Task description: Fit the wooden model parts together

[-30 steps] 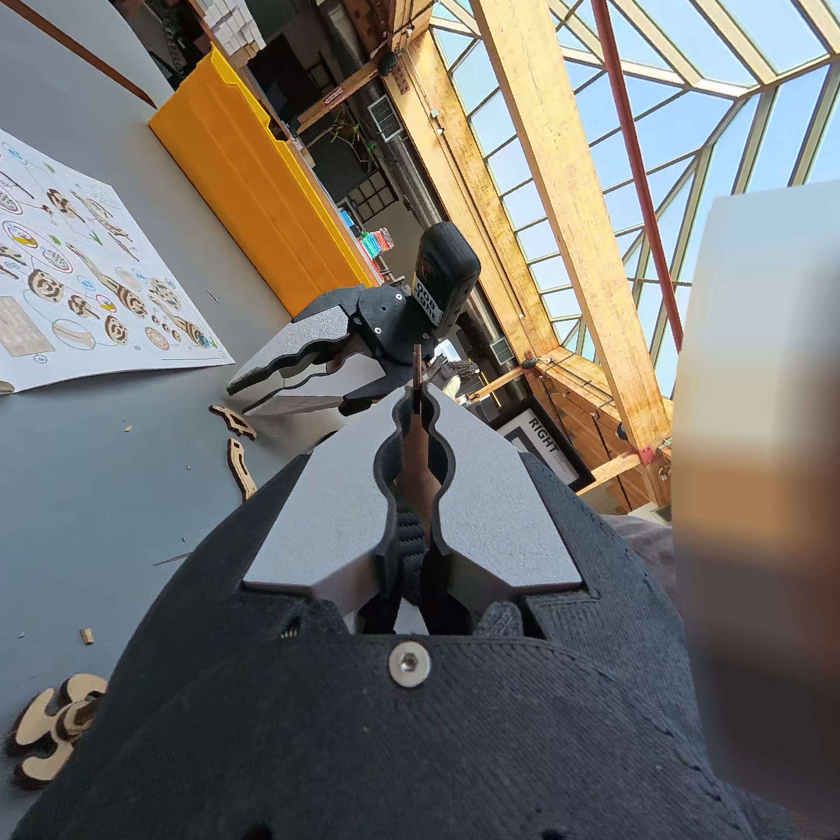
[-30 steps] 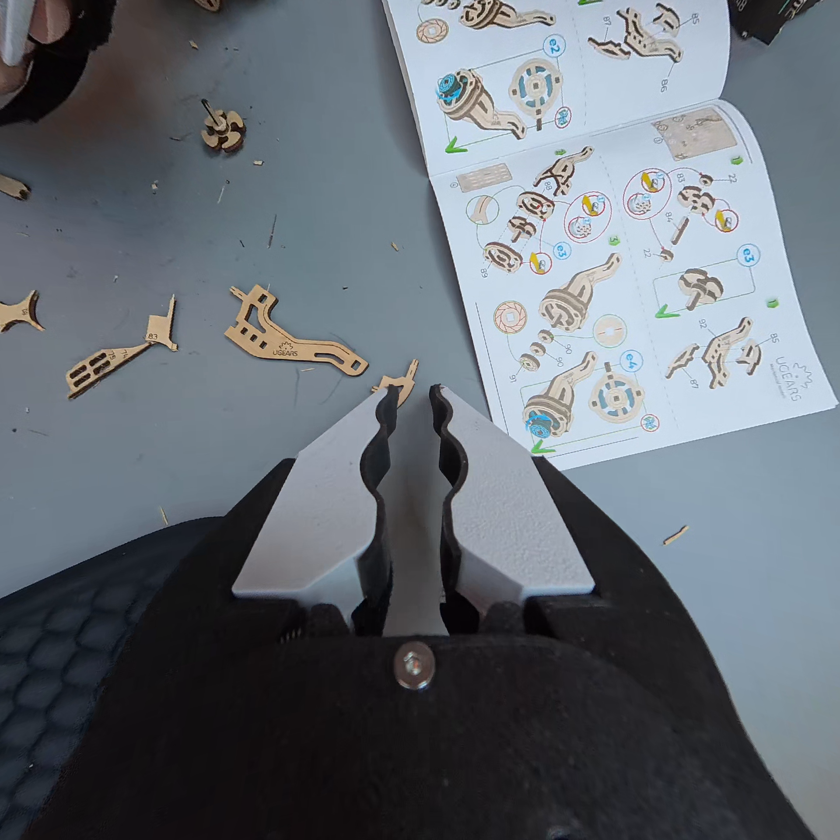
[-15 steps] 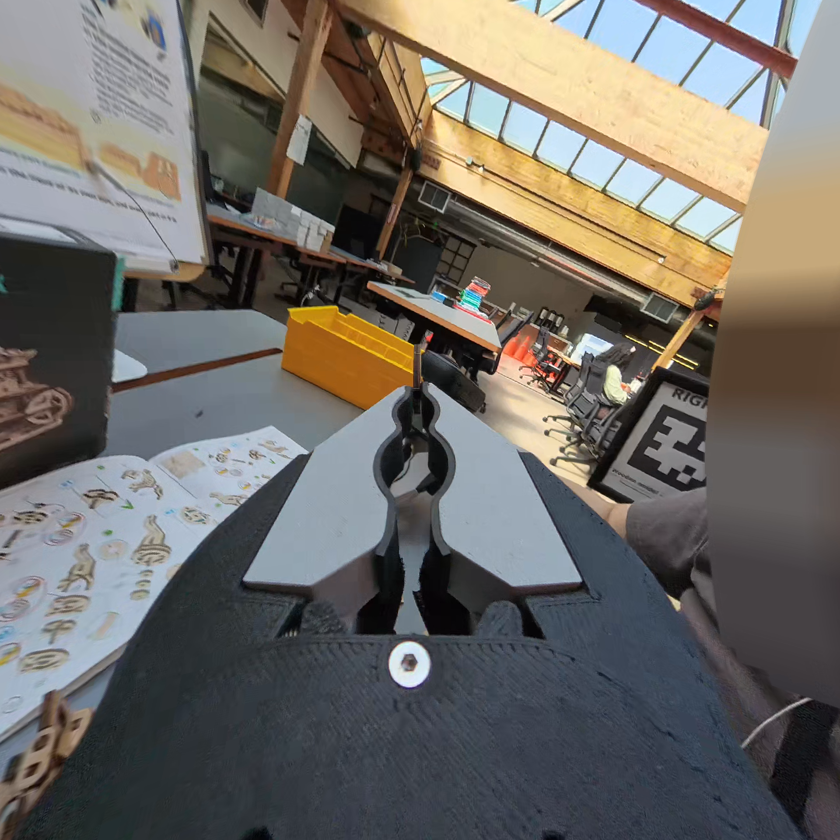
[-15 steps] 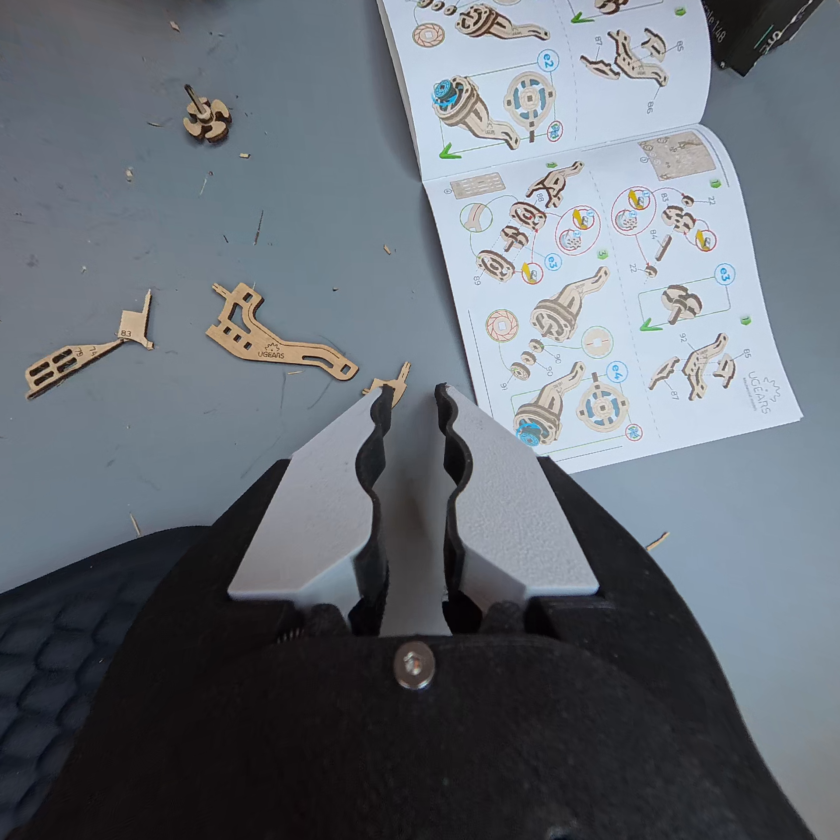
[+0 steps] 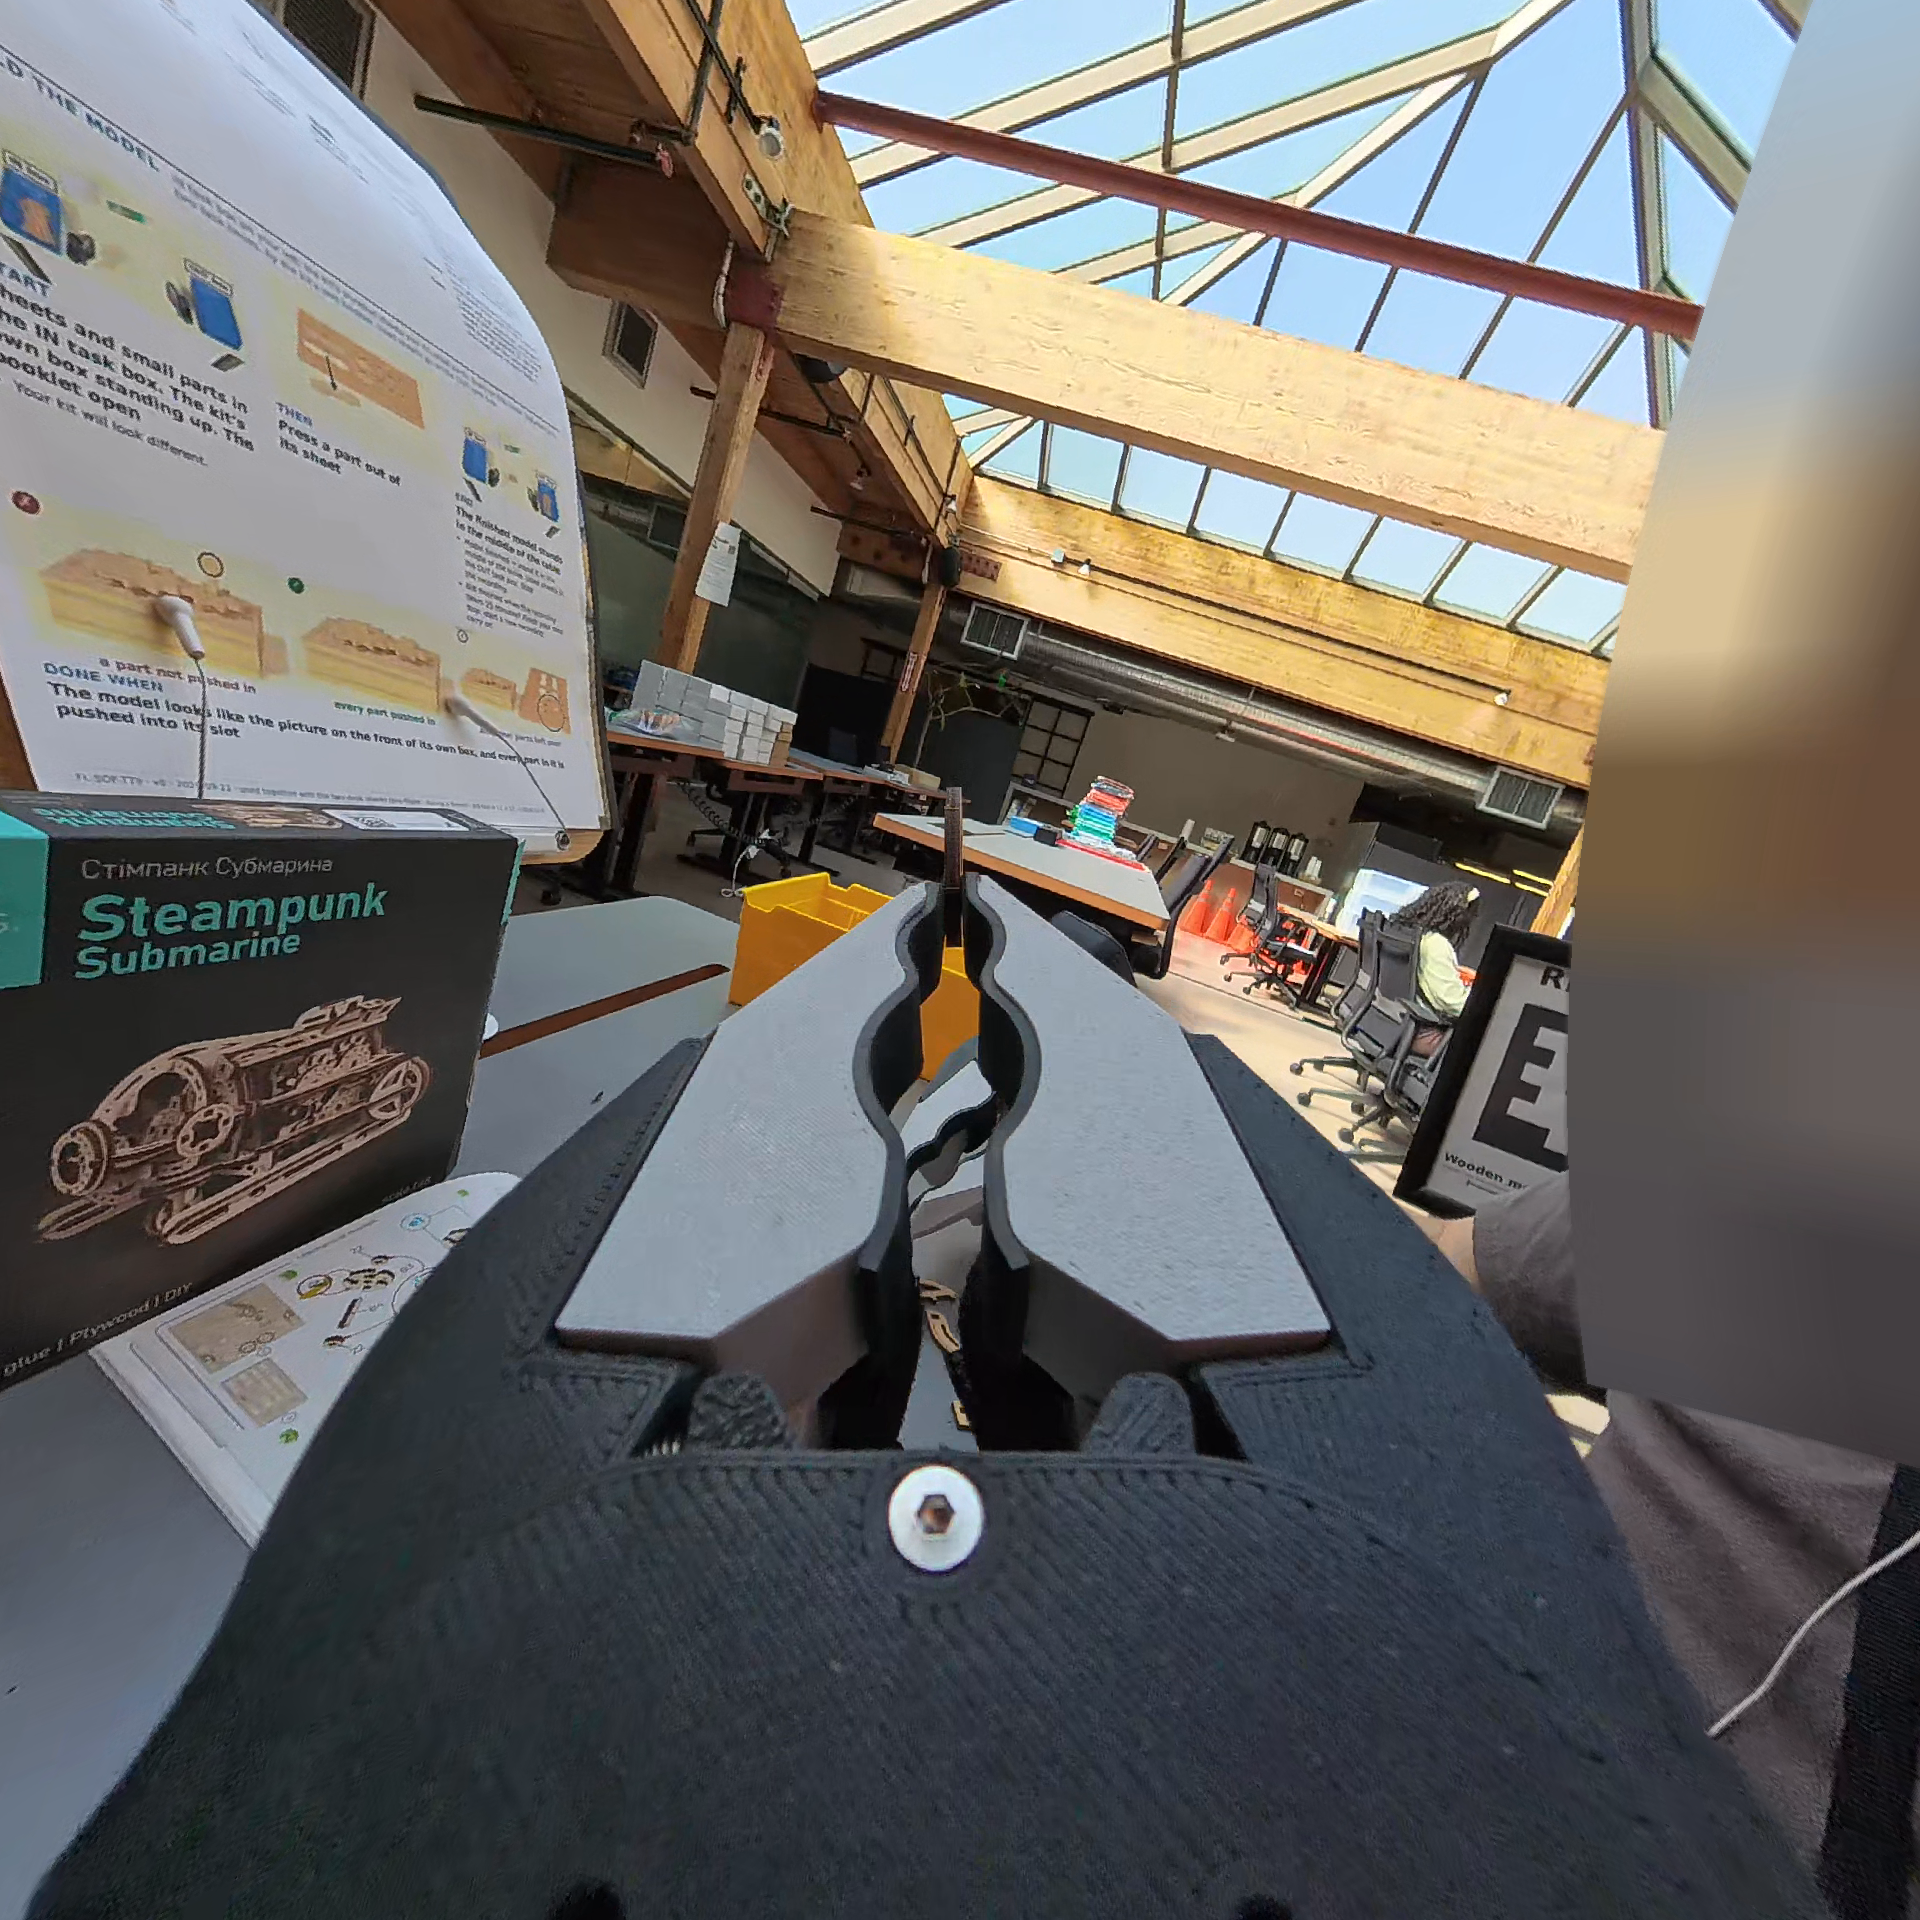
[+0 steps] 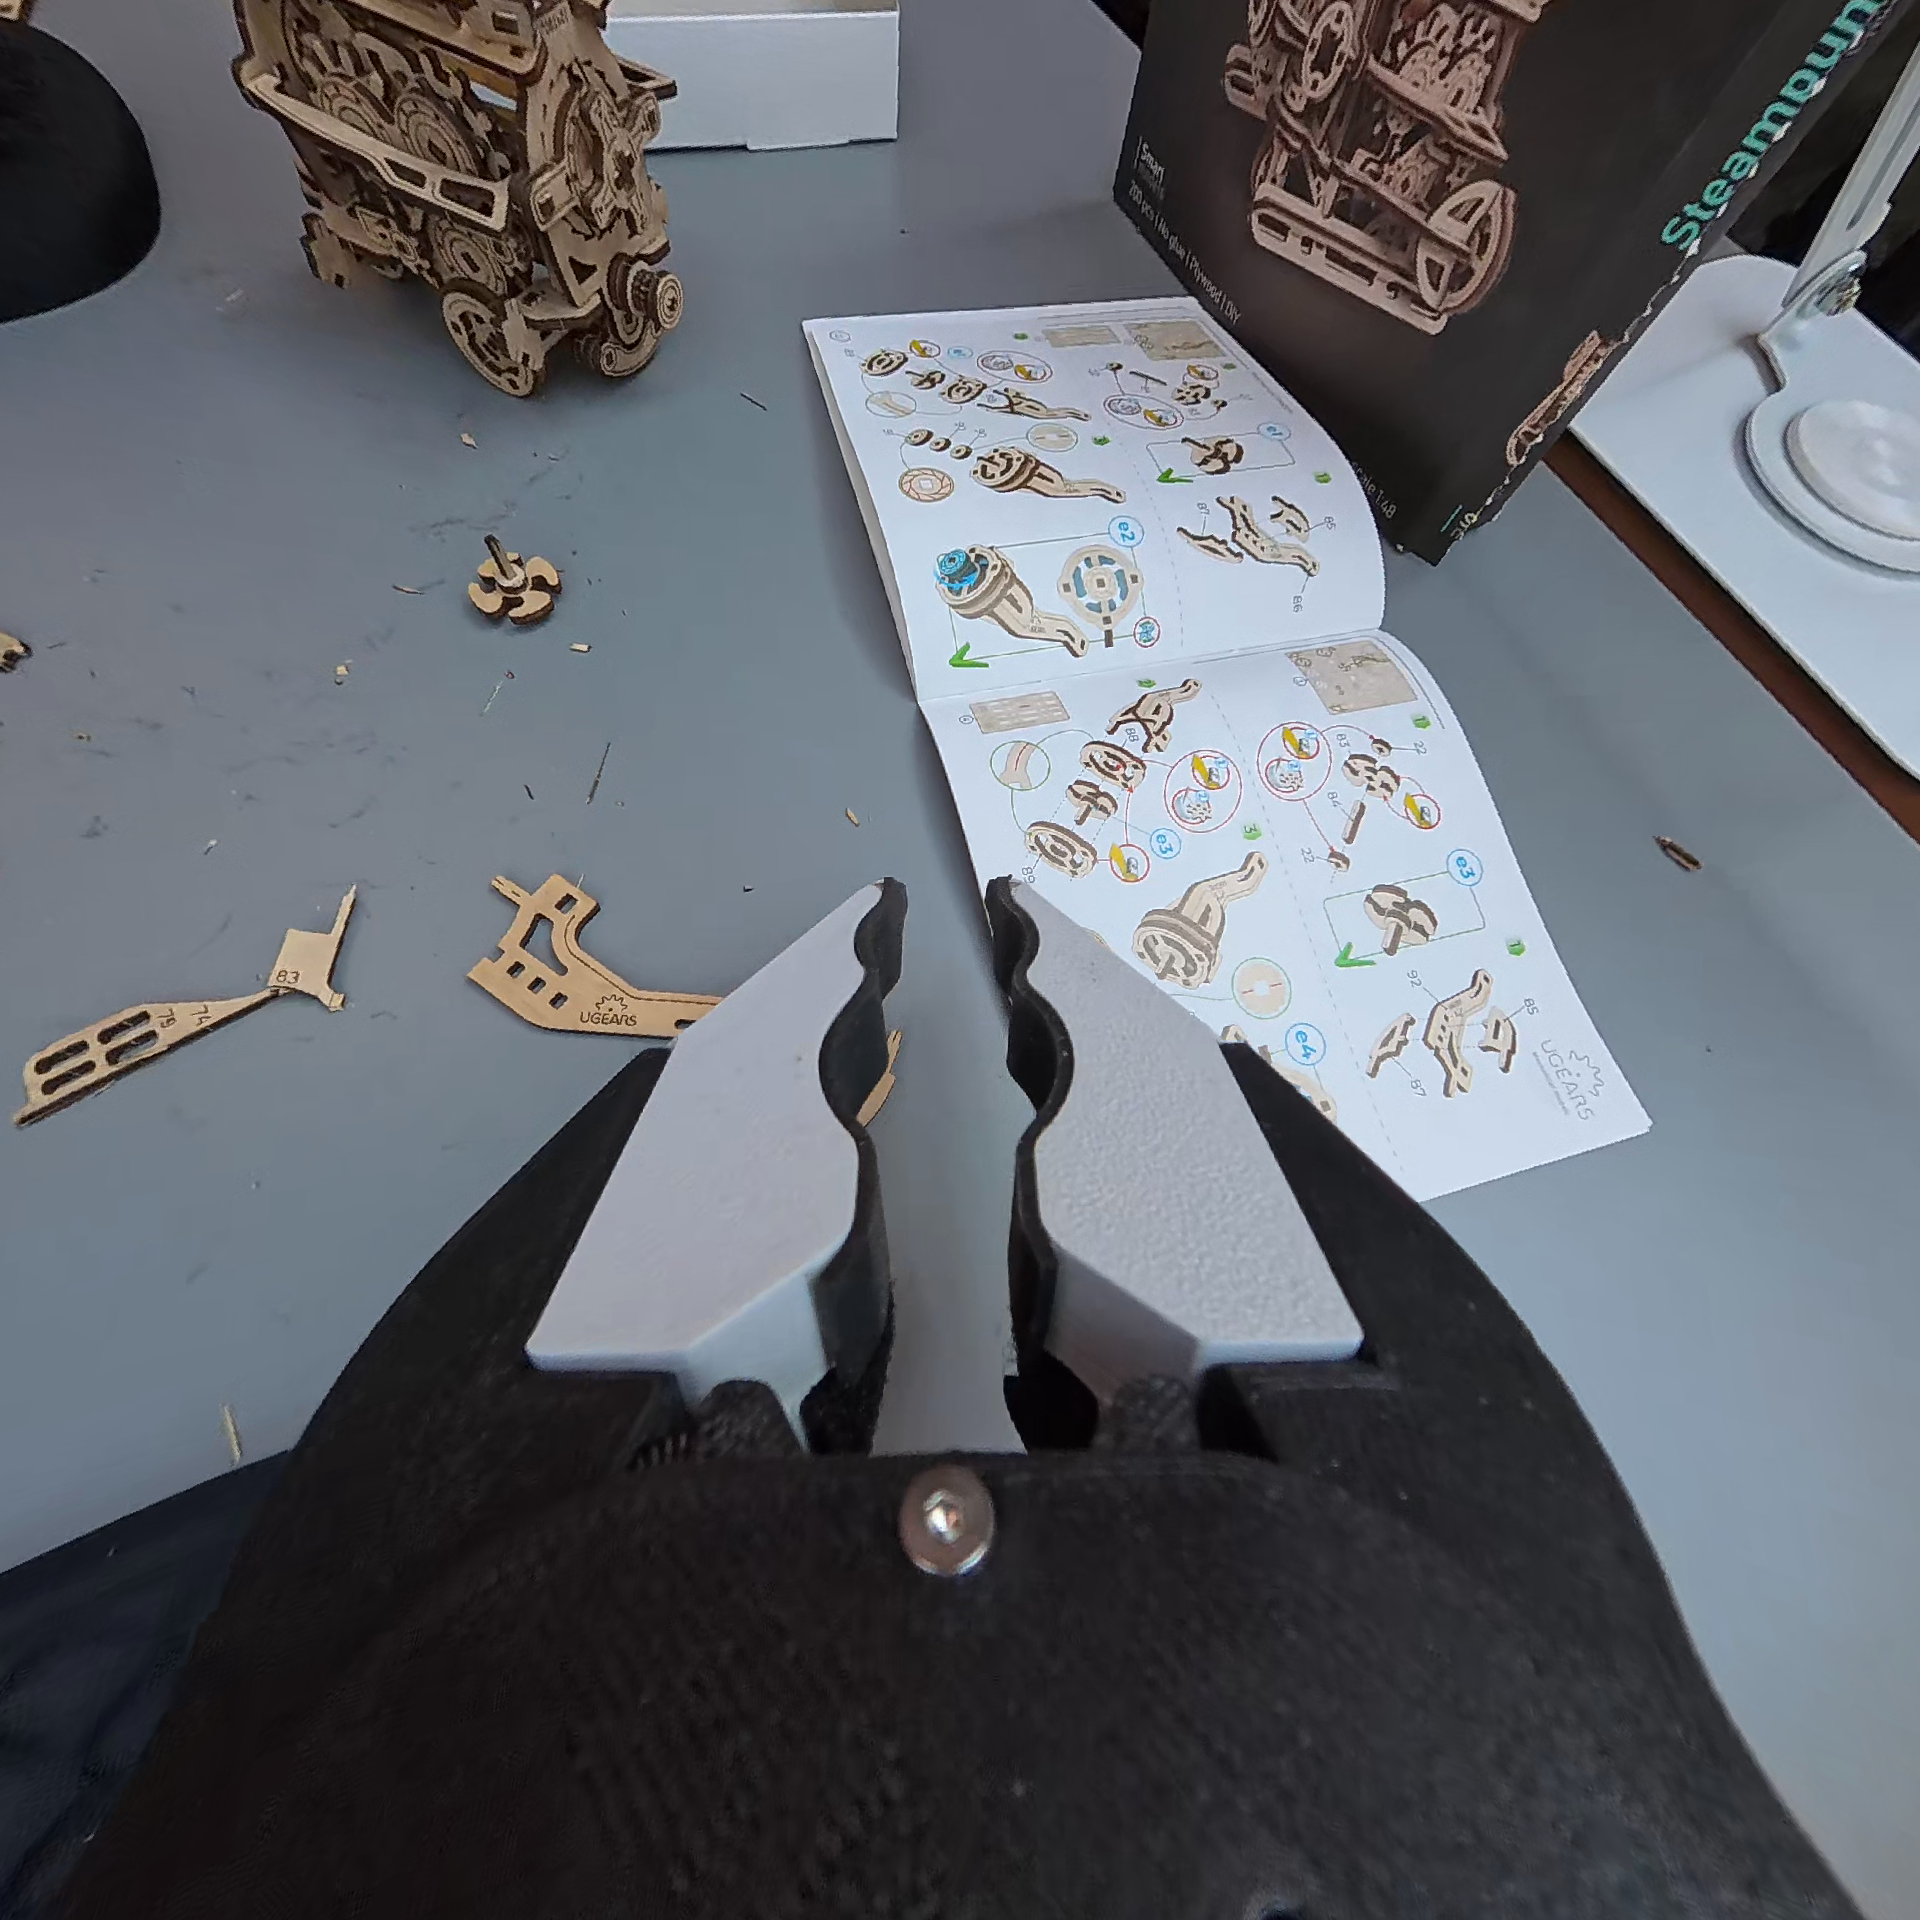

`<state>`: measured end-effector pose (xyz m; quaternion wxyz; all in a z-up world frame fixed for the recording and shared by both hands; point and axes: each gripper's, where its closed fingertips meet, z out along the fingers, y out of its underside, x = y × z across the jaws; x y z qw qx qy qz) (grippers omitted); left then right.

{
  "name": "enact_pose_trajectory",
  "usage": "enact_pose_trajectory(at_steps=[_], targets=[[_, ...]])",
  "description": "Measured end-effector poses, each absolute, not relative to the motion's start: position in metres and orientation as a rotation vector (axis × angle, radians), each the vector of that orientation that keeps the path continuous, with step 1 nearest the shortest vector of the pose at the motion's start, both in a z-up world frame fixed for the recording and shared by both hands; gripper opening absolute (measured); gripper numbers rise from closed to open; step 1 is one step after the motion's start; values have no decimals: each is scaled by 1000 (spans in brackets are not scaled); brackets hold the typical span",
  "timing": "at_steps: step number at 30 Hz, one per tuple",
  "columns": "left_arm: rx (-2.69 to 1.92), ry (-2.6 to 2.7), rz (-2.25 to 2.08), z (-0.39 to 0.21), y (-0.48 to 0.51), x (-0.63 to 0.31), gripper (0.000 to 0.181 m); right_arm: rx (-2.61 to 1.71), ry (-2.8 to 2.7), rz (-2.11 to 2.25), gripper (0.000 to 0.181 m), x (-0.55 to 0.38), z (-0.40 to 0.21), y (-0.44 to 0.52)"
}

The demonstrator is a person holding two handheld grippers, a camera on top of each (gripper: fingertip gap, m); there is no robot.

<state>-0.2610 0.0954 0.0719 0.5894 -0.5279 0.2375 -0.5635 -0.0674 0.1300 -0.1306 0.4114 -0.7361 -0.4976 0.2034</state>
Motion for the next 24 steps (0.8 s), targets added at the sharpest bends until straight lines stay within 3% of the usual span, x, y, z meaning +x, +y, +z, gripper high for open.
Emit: enact_pose_trajectory(at_steps=[4,12,16,24], targets=[[-1231,569,-1321,73,94,-259,0,-1821,-1235,530,14,-71,-129,131],[-1305,721,-1118,151,100,-254,1,-1682,-1124,645,0,-90,-93,132],[-1332,682,-995,164,116,-267,1,-1636,-1175,722,0,-140,-67,117],[-1277,558,-1237,168,123,-300,0,-1635,-1371,644,0,-268,-57,121]])
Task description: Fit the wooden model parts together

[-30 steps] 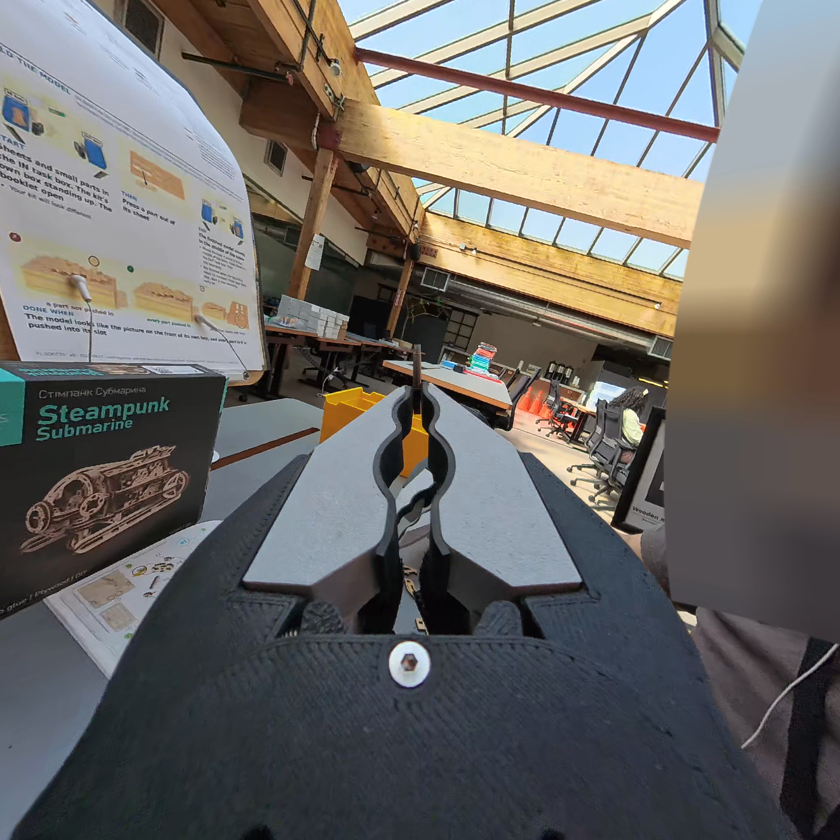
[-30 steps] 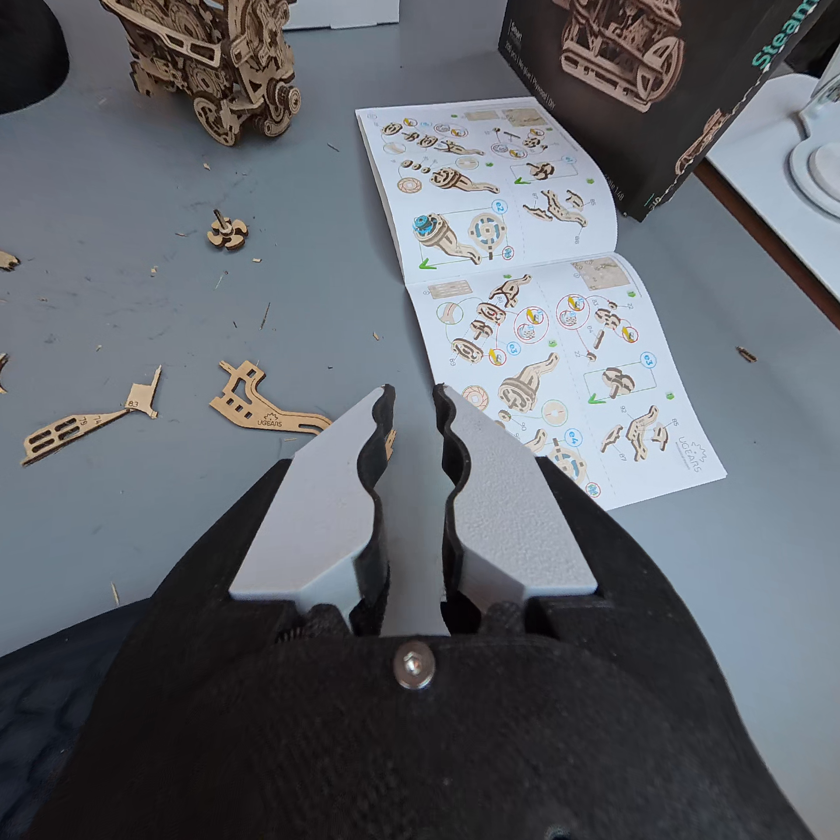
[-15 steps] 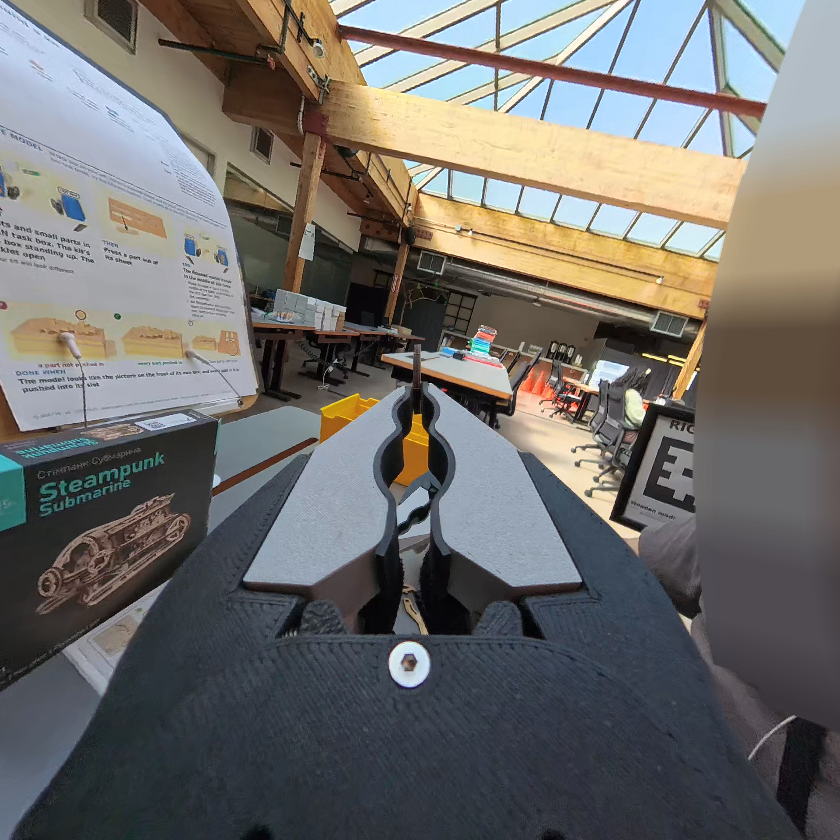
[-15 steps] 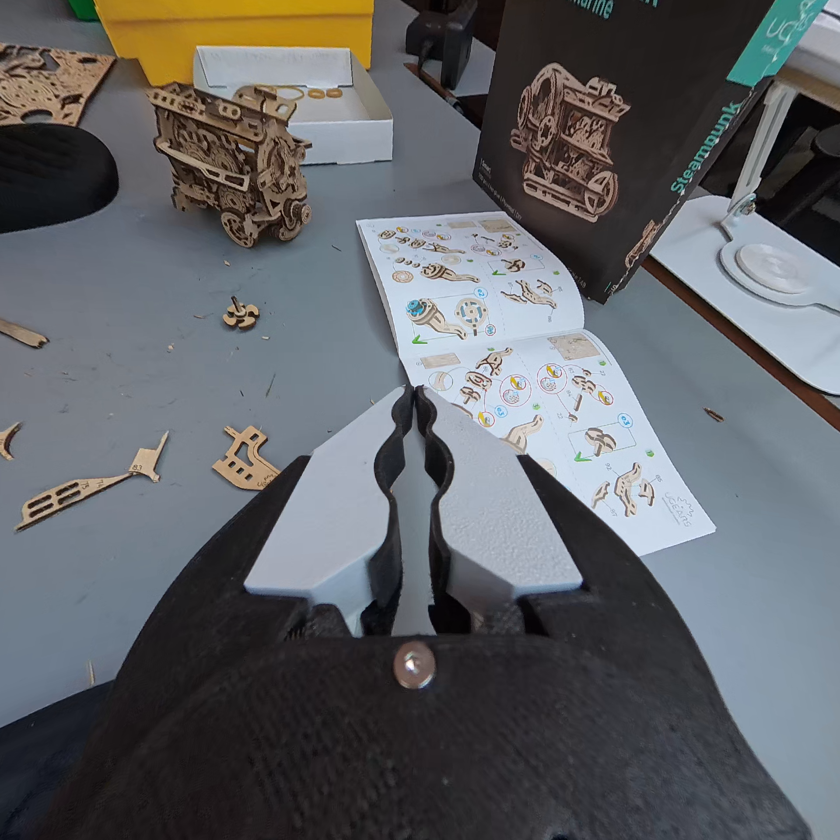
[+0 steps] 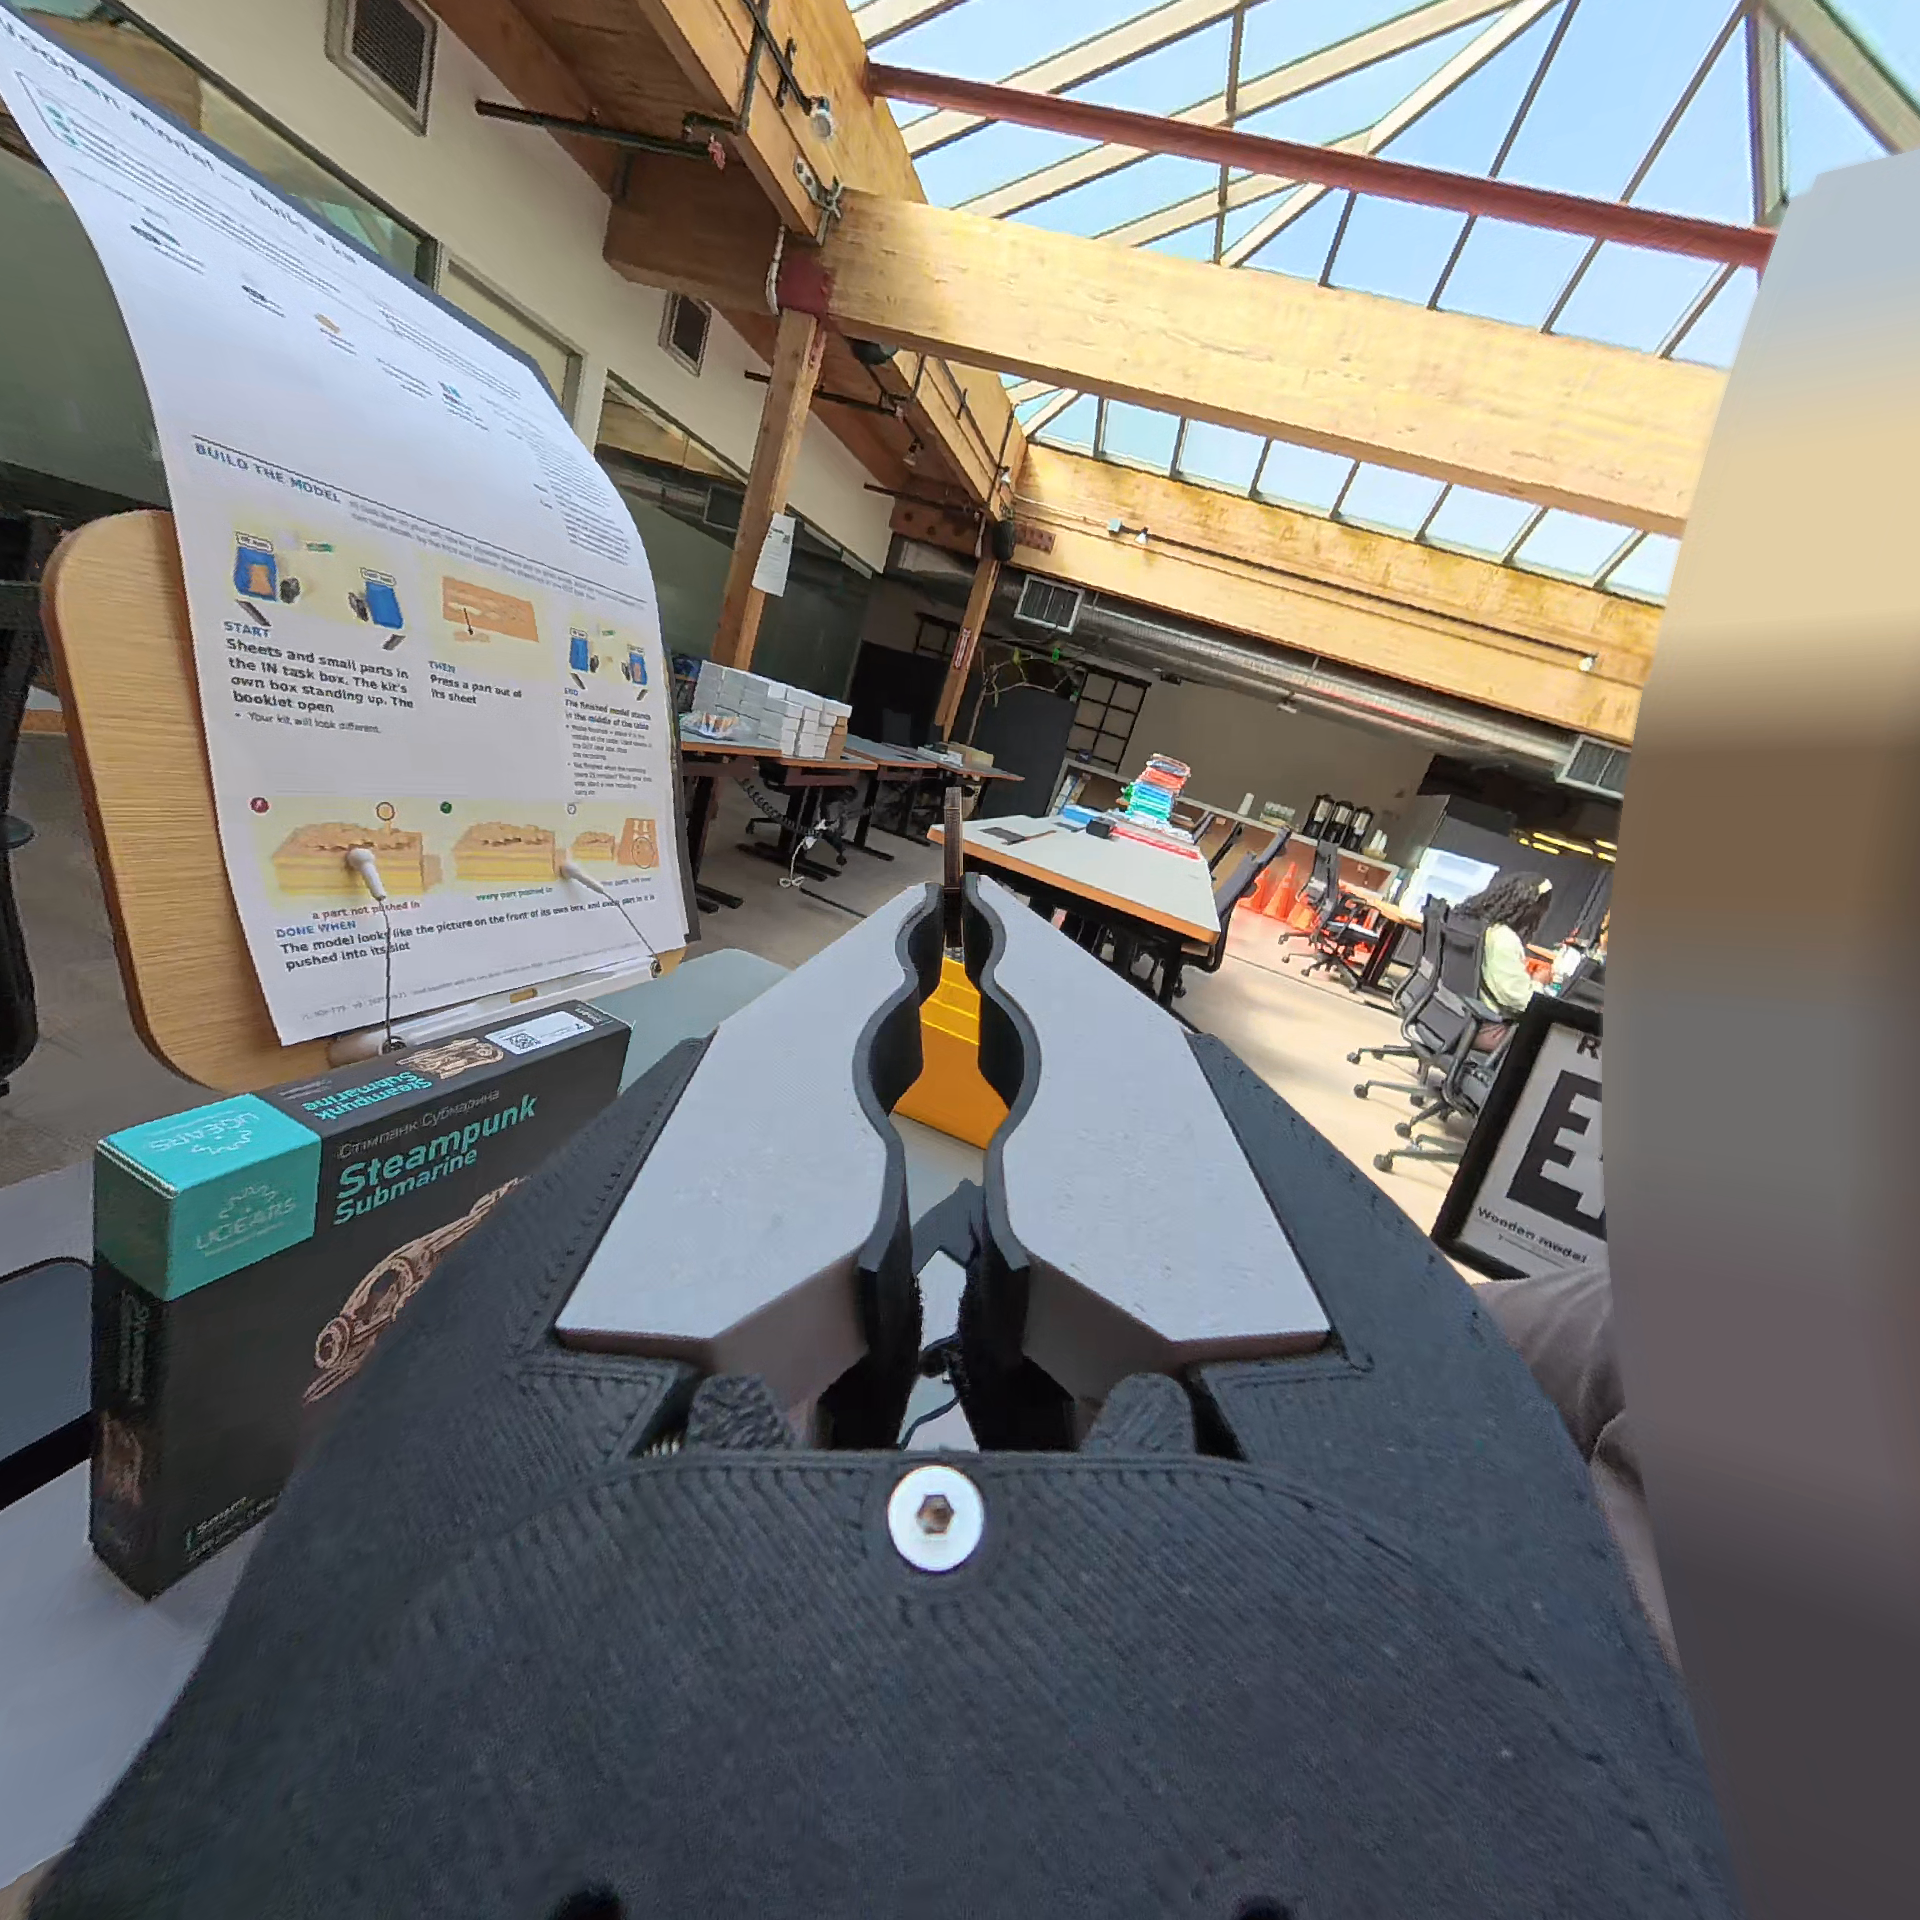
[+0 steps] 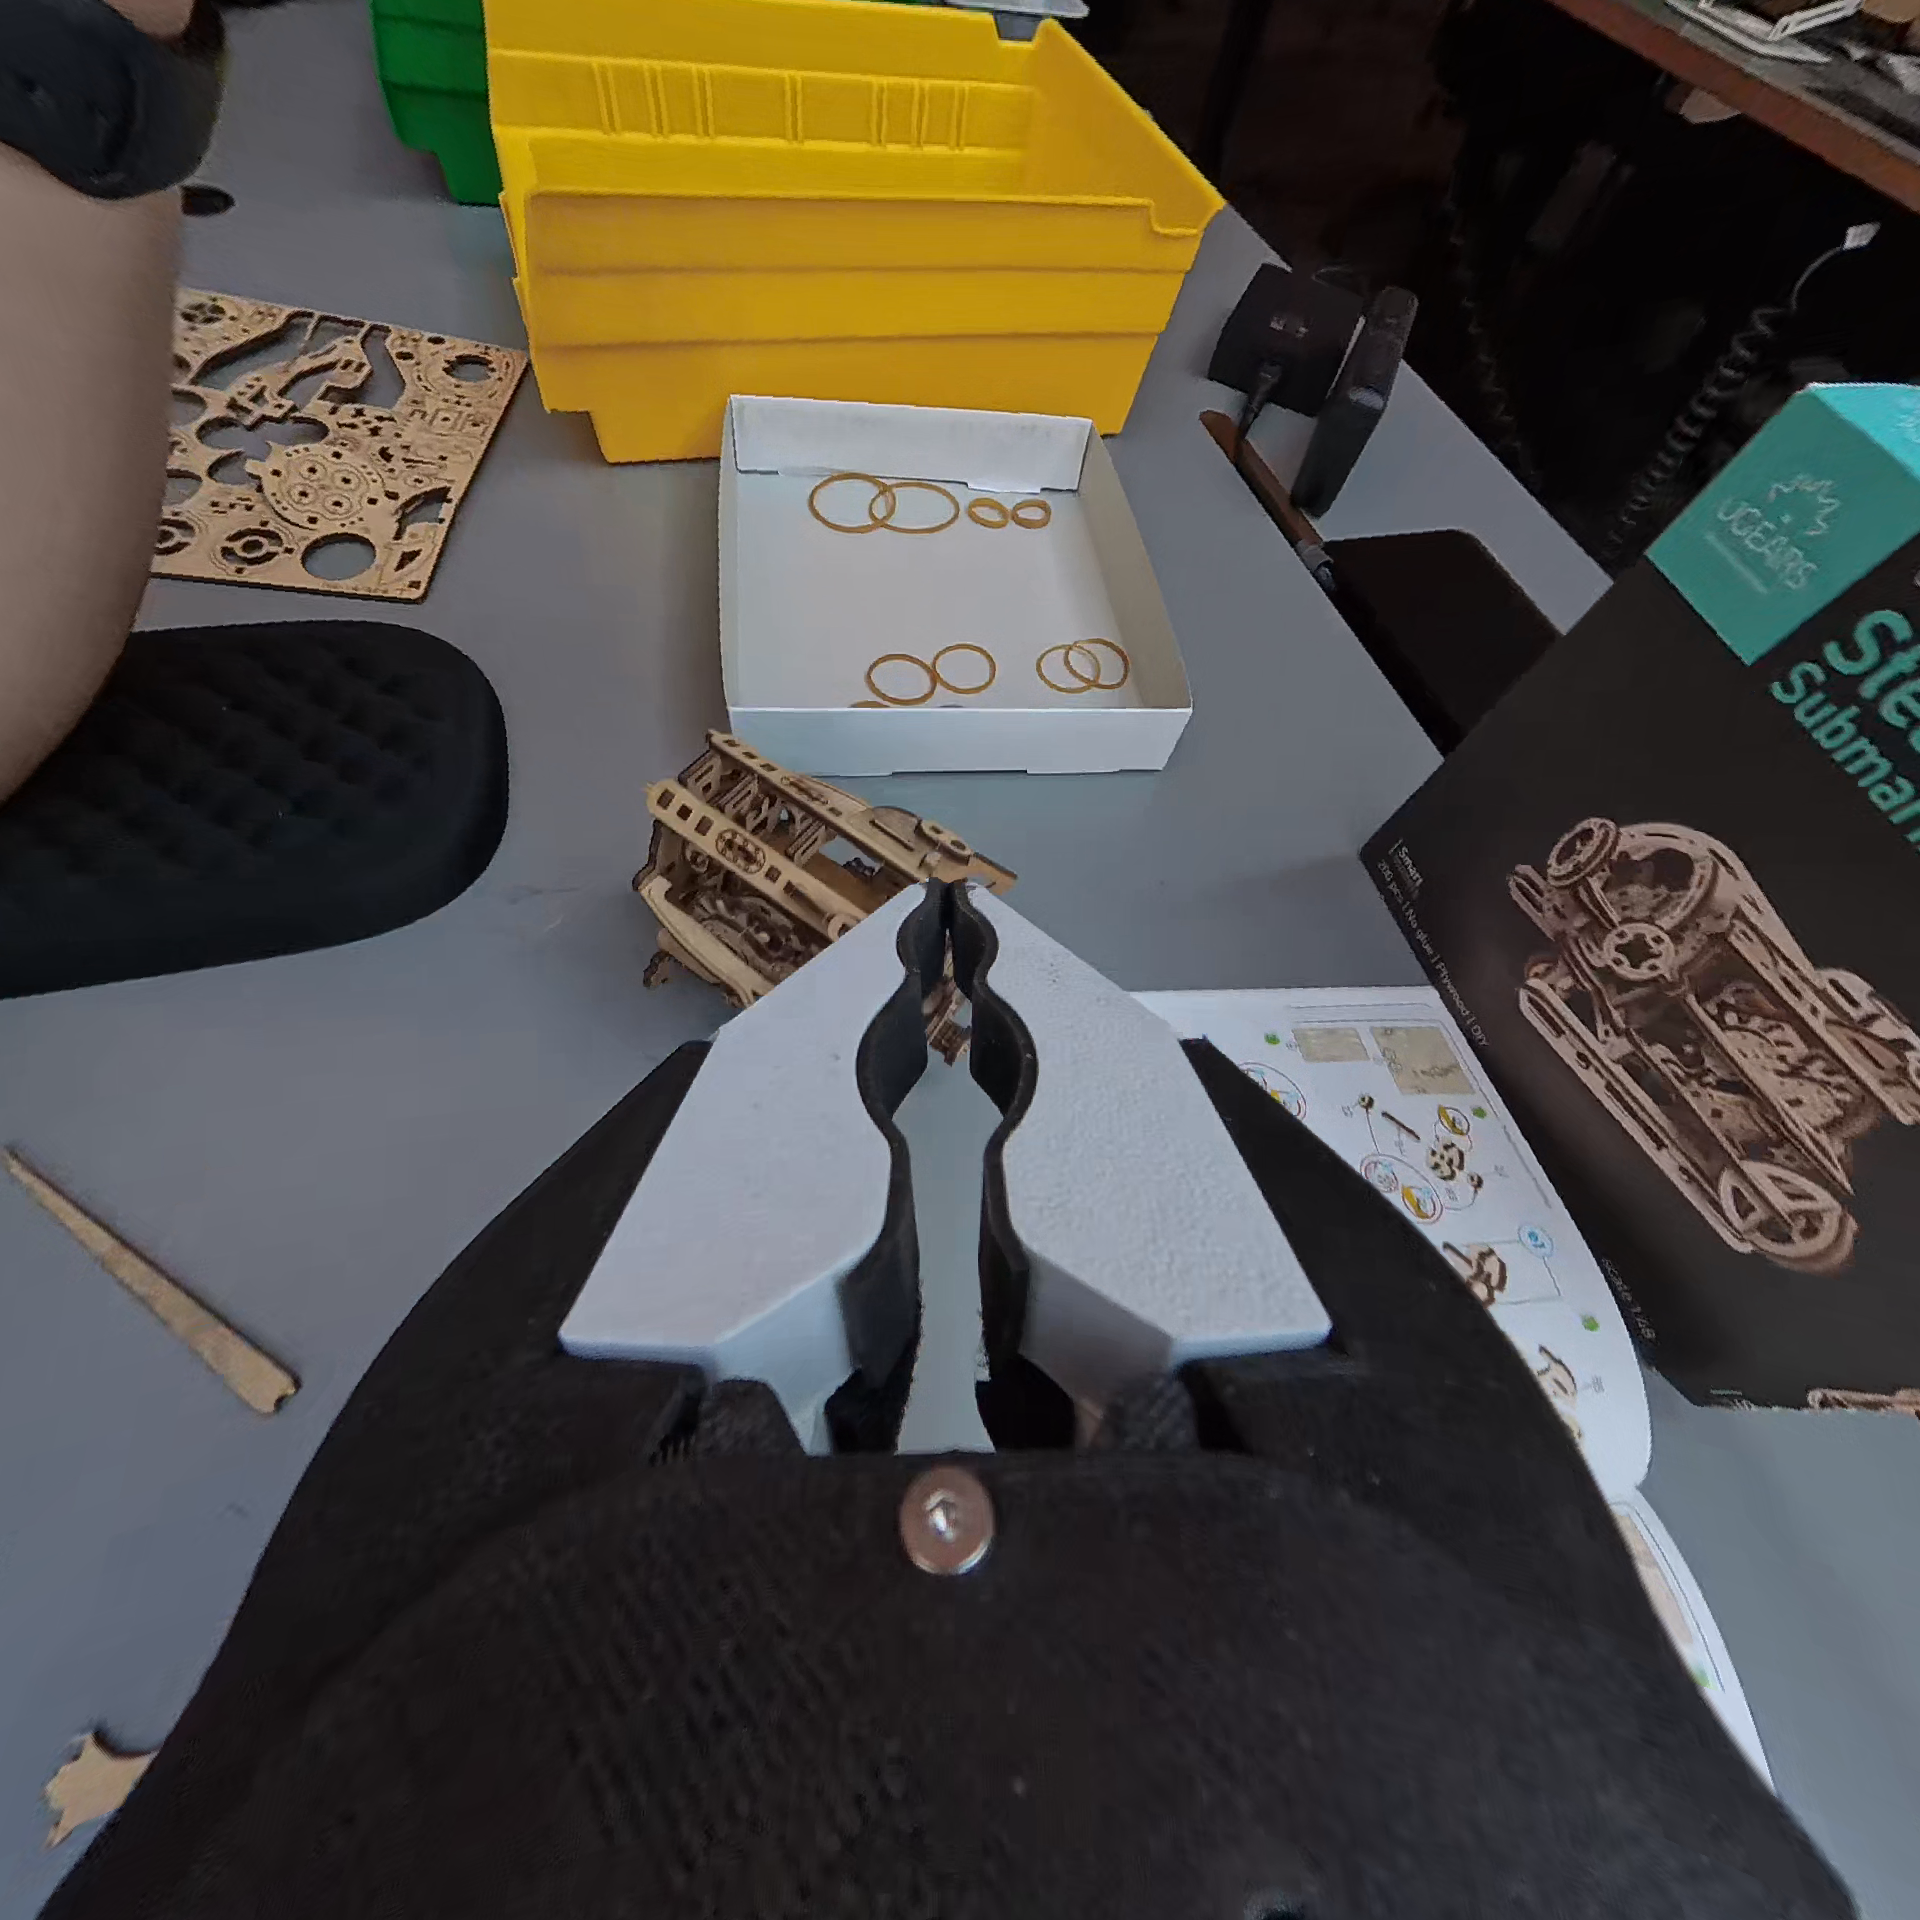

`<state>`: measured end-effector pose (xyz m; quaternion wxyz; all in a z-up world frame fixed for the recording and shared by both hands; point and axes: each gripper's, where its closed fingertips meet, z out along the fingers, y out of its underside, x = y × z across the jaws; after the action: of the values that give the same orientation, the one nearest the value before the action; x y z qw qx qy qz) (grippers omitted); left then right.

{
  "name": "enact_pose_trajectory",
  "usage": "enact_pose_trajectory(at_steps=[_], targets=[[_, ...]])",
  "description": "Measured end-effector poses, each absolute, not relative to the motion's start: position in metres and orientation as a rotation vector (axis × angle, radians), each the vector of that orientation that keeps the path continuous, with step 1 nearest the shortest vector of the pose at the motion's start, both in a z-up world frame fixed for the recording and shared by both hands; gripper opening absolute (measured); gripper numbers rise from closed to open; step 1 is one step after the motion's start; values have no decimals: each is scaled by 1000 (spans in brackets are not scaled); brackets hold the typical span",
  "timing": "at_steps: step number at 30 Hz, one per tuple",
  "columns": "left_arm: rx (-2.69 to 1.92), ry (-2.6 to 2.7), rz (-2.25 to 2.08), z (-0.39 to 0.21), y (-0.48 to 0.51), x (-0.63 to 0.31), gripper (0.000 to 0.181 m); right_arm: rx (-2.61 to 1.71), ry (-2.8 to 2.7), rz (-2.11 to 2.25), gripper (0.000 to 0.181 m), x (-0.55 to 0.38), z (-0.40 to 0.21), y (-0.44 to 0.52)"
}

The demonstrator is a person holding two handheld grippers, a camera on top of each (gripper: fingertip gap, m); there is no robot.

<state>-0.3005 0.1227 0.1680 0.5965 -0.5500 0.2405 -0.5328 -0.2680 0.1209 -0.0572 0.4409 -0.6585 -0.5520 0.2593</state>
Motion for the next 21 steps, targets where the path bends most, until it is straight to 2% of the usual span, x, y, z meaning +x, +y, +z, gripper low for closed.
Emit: enact_pose_trajectory(at_steps=[8,21], targets=[[-1259,565,-1225,172,119,-307,1,-1721,-1457,588,0,-299,-81,132],[-1266,598,-1240,170,116,-295,1,-1691,-1487,688,0,-314,-73,118]])
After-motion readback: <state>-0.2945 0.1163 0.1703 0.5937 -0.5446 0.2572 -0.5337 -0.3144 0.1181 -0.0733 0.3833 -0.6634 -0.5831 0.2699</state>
